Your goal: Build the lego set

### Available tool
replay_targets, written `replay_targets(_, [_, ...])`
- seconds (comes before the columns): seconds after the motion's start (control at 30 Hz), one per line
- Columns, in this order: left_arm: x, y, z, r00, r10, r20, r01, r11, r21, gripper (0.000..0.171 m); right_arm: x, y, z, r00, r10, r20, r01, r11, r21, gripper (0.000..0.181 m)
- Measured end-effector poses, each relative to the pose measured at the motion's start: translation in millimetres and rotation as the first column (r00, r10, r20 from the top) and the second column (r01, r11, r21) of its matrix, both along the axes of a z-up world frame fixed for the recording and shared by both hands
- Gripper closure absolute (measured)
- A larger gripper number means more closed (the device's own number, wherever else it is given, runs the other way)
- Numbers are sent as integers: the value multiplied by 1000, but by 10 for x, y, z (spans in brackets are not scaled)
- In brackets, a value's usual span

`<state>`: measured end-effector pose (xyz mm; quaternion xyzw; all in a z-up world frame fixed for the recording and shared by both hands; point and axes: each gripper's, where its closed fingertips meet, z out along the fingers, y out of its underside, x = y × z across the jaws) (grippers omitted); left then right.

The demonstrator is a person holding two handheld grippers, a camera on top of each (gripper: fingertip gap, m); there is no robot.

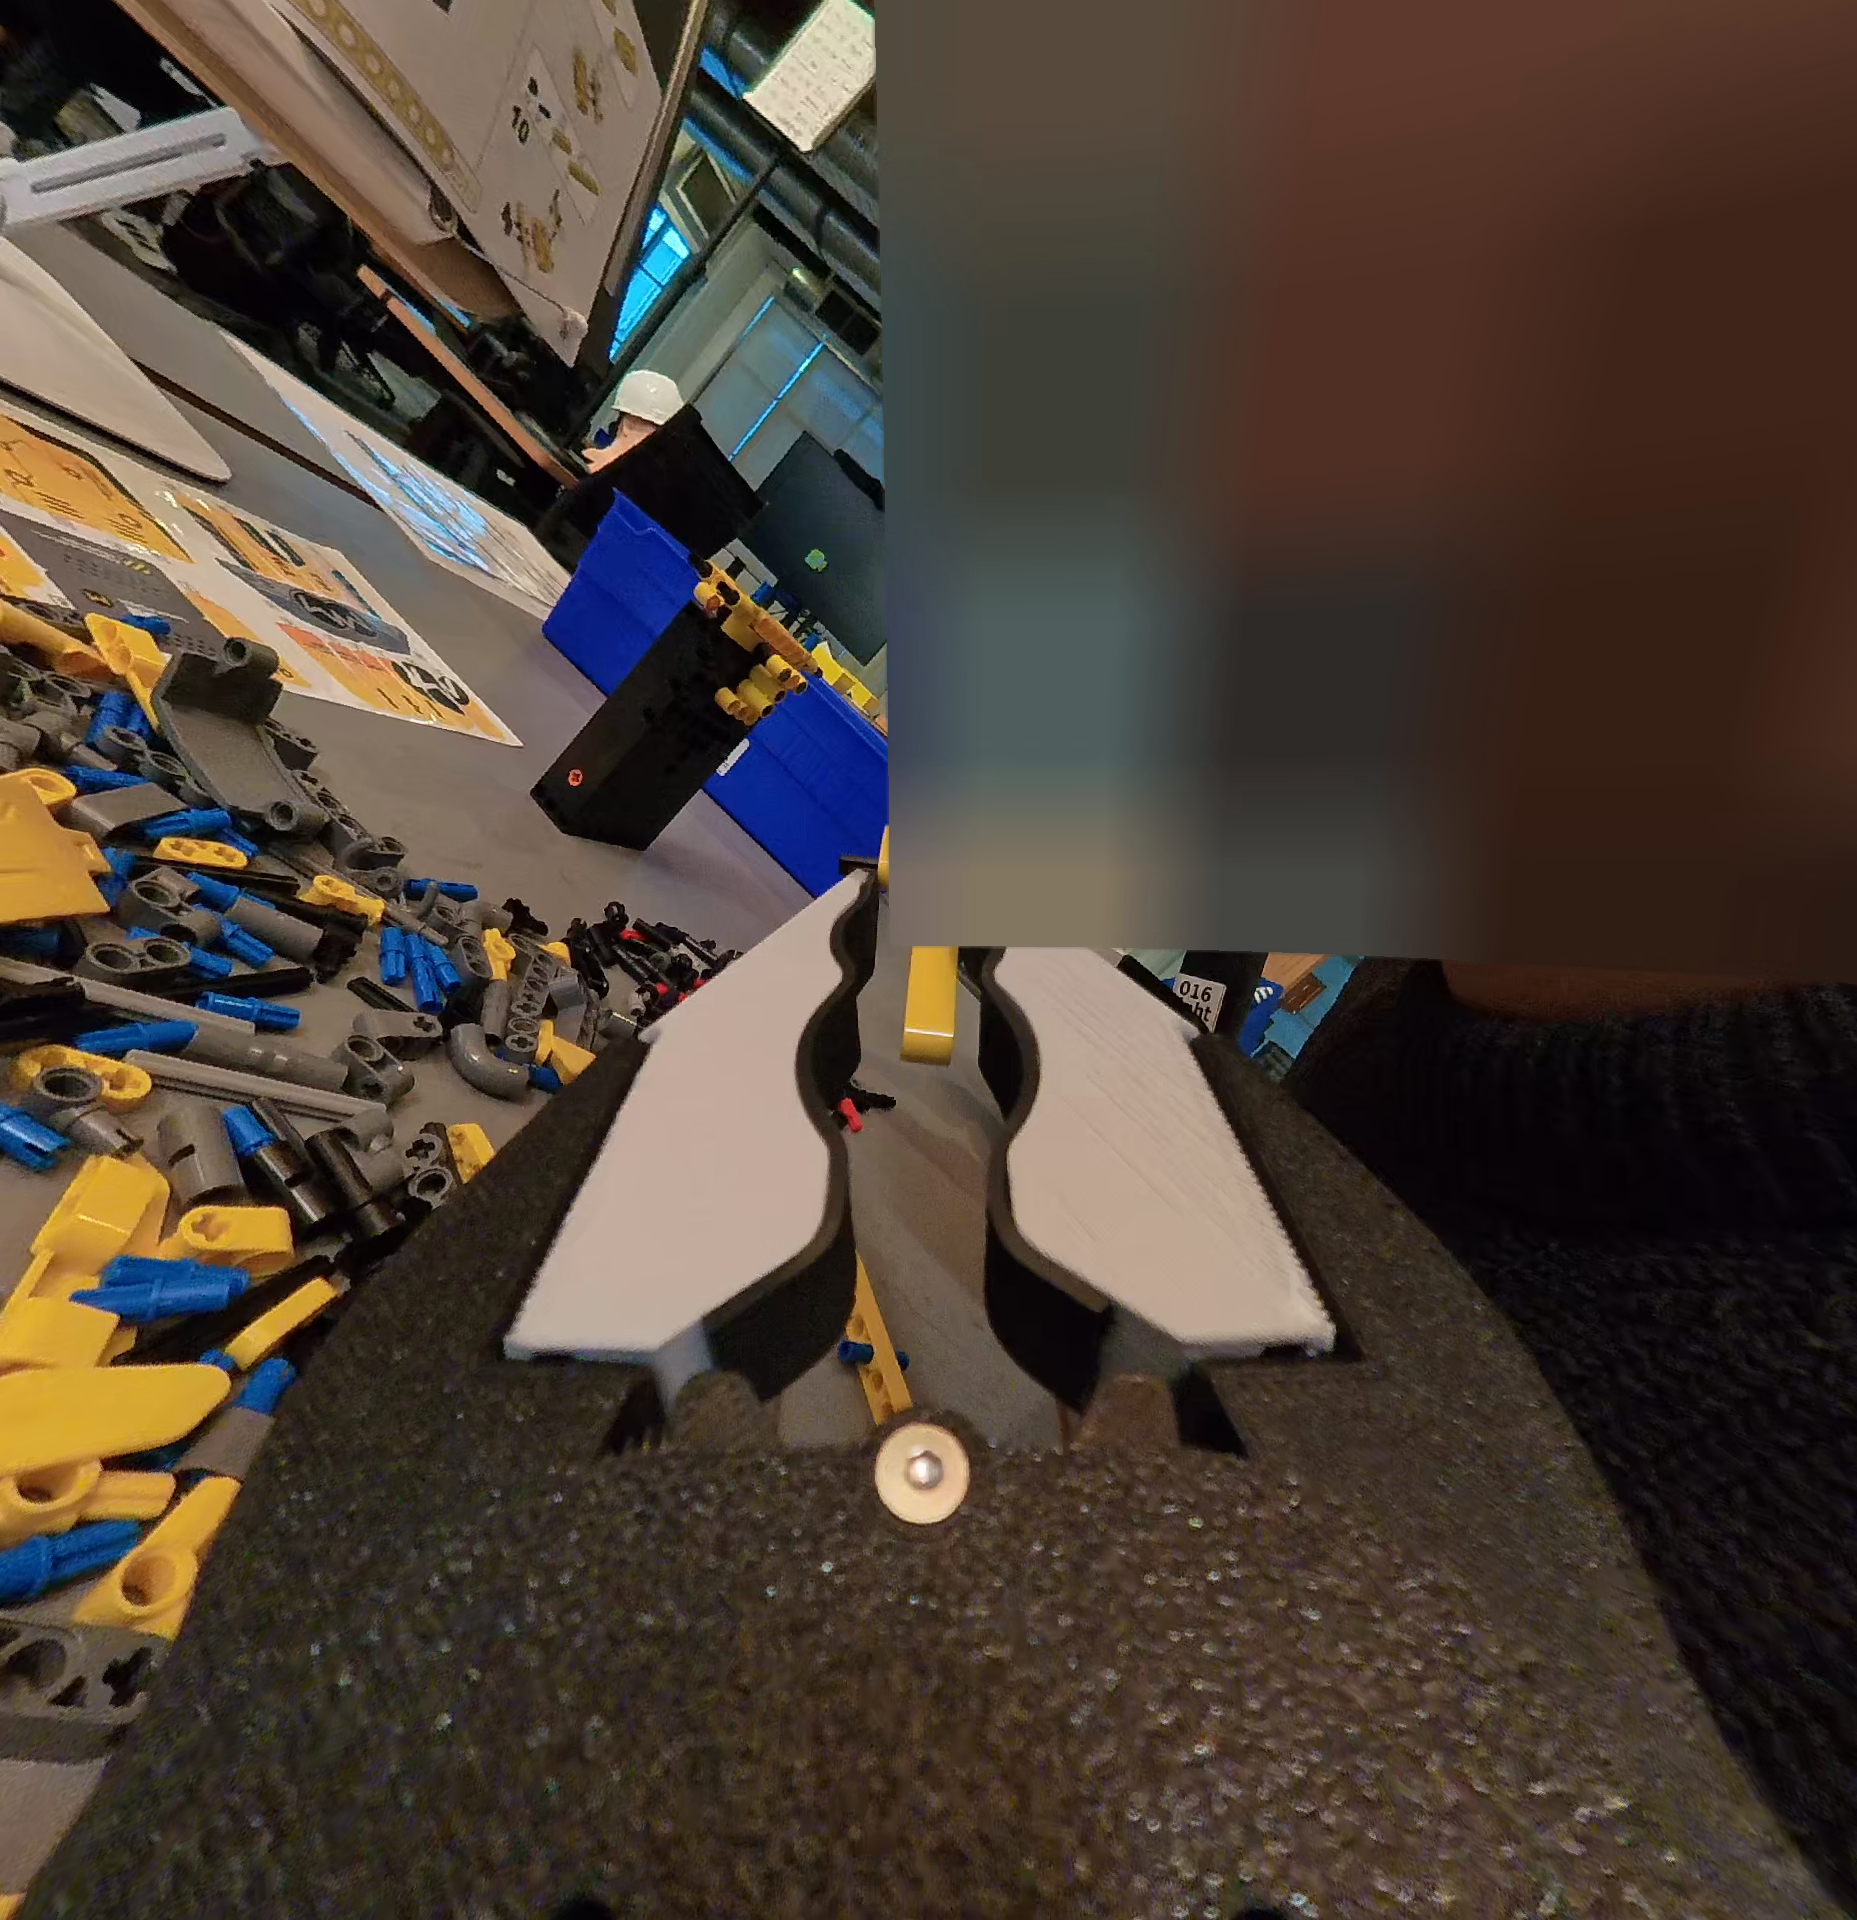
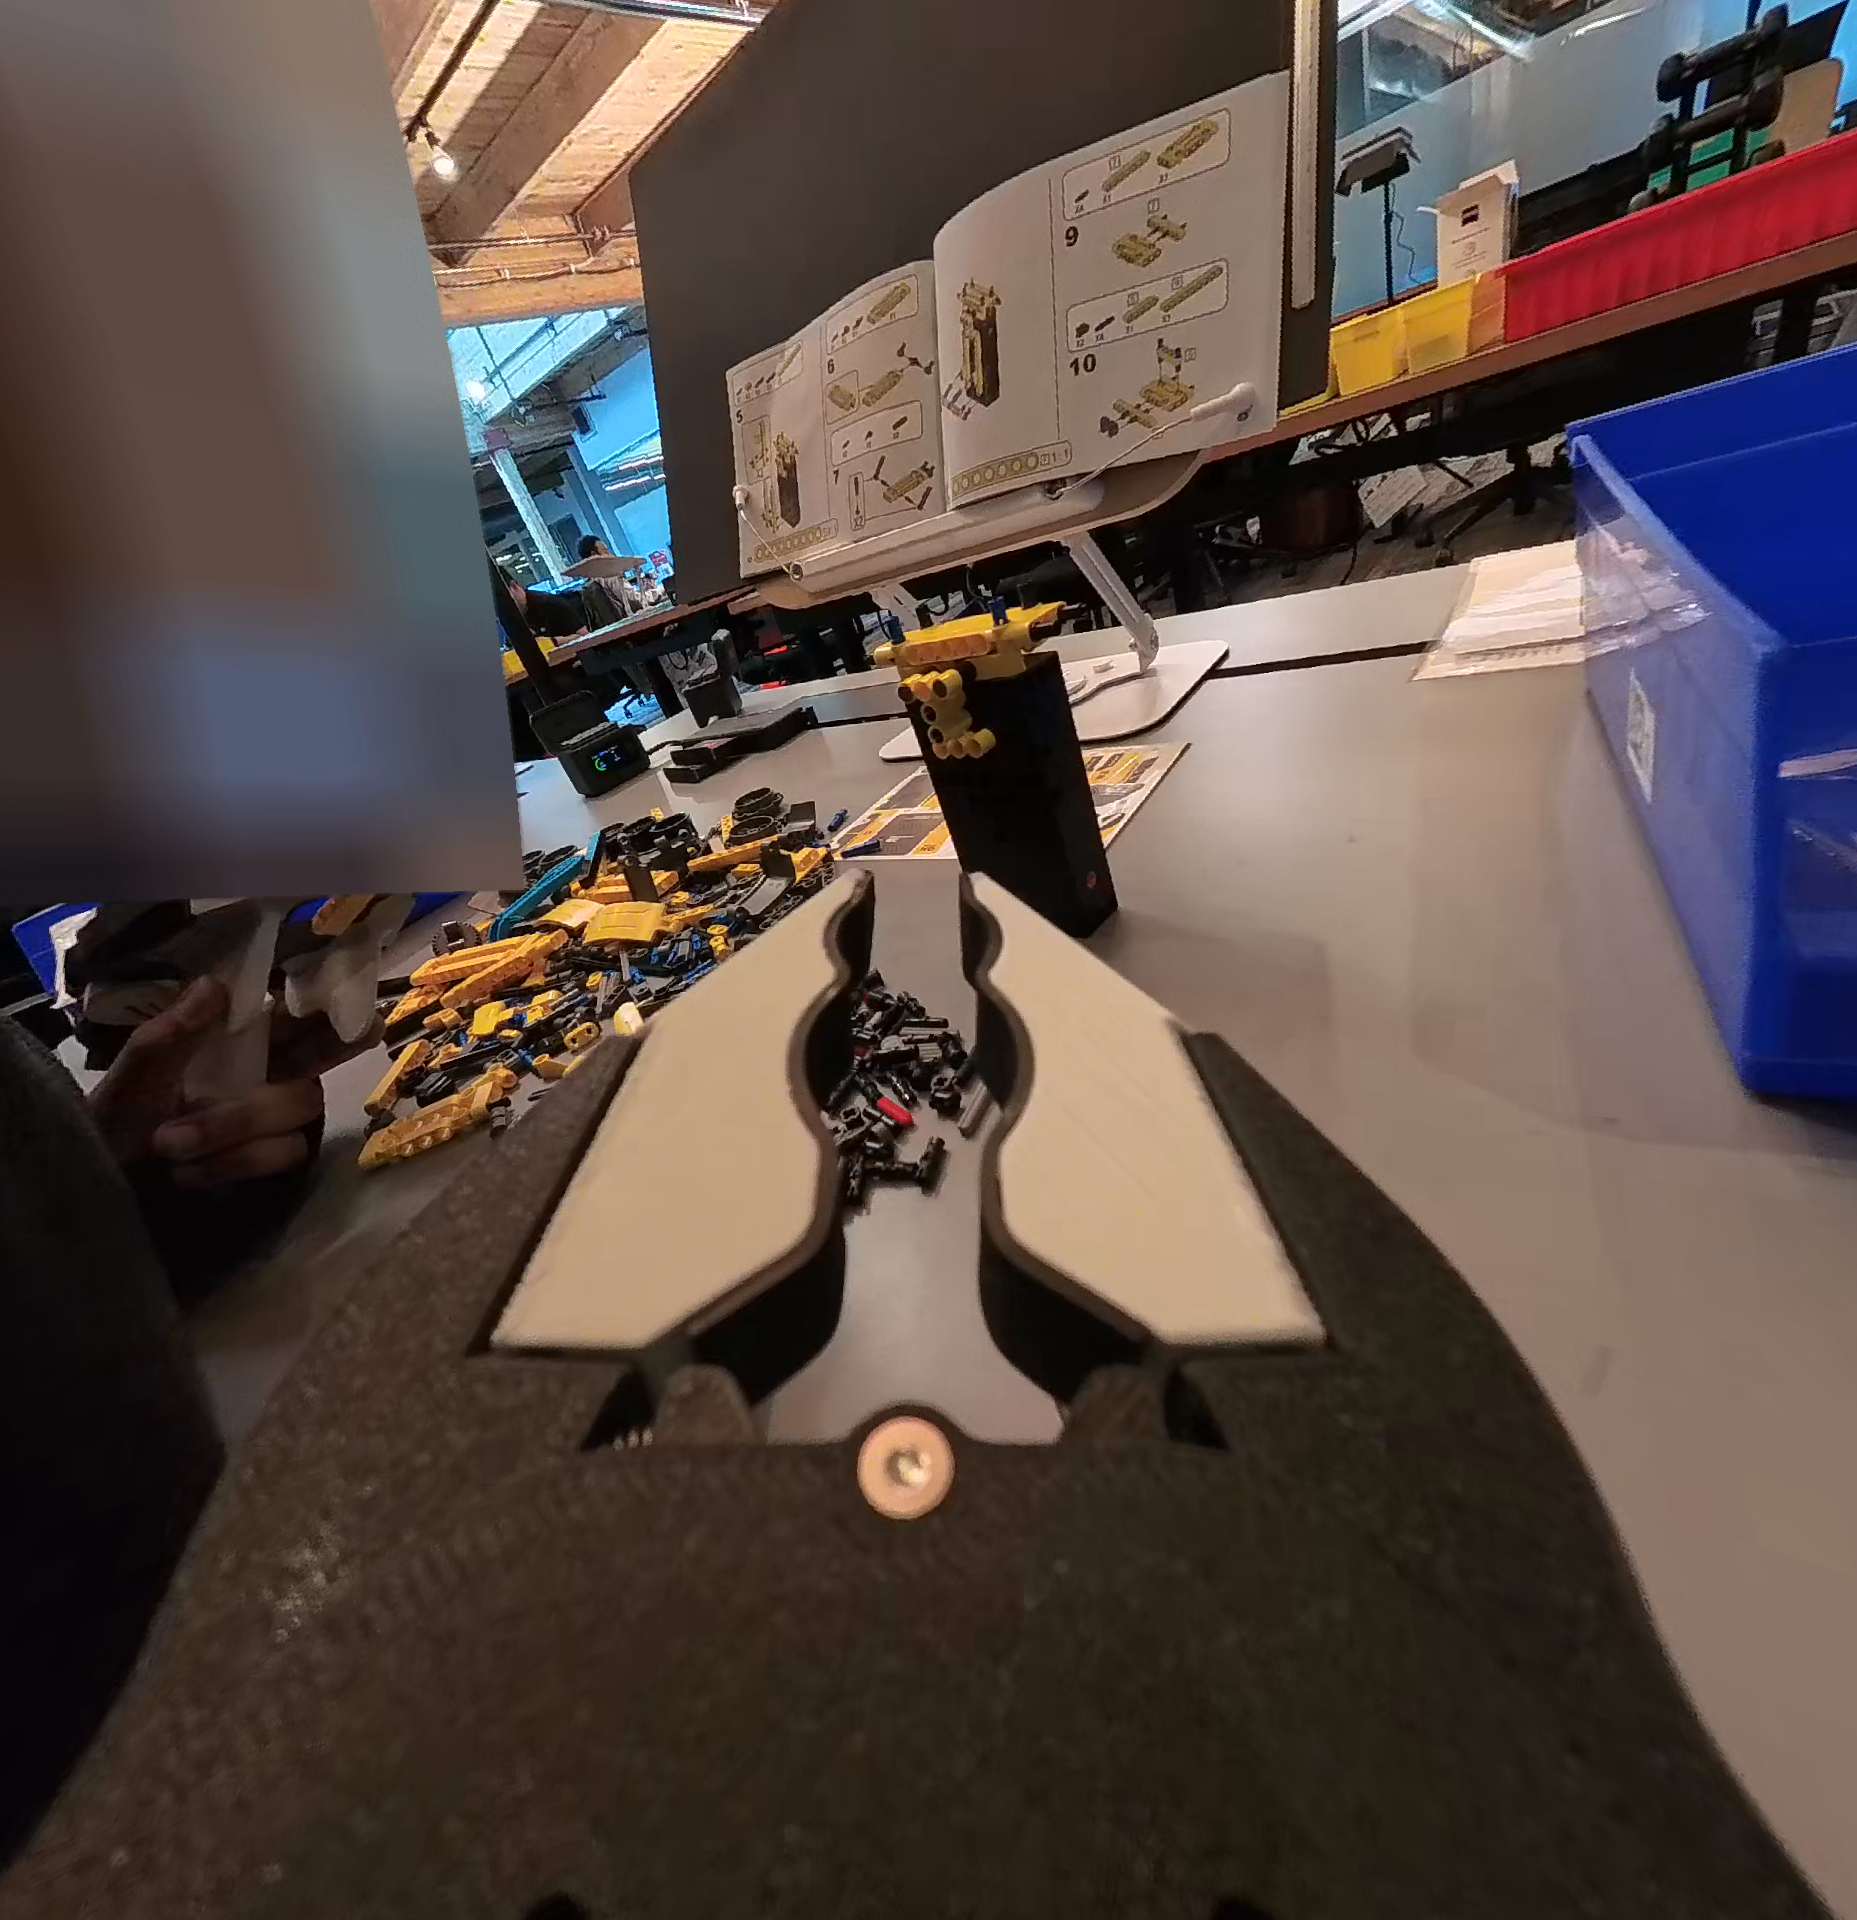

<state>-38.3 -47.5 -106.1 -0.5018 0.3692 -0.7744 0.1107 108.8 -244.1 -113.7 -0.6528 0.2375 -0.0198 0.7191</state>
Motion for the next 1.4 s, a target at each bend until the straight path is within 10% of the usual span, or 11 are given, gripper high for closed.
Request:
replay_targets(0.03, [1,-2,0,1000,-1,0,1,1000,0,157,2,0,0,1000,-1,-1,1,1000,0,165])
replay_targets(1.4, [16,-16,-19,1000,-22,-14,22,1000,-14,156,2,-2,5,1000,0,-1,0,1000,5,165])
